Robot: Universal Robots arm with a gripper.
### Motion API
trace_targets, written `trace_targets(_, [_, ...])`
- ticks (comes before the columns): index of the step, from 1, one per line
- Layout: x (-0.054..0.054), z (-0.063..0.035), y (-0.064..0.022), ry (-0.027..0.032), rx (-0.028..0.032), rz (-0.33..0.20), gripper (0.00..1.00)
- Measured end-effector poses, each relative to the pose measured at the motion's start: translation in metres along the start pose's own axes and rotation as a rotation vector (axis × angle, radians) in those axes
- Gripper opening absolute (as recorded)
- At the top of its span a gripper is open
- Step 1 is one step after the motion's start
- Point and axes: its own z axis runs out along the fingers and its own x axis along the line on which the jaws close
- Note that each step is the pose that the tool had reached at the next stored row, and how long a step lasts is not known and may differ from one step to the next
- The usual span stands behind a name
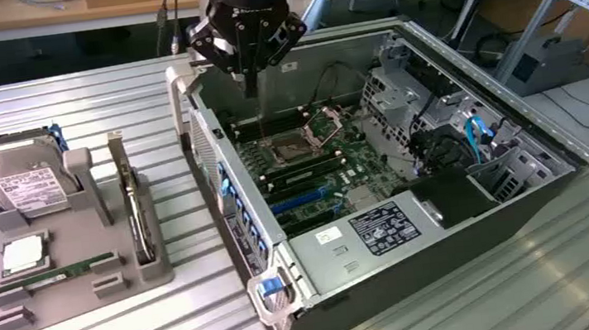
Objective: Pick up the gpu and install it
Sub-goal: 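Reach for the gpu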
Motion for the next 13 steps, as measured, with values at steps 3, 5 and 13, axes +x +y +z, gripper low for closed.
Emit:
trace_targets(3, [0.0064,-0.0002,-0.0005,0.0,0.0,0.0,0.11])
trace_targets(5, [0.008,-0.0002,-0.0006,0.0,0.0,0.0,0.11])
trace_targets(13, [0.0112,-0.0003,-0.0008,0.0,0.0,0.0,0.11])
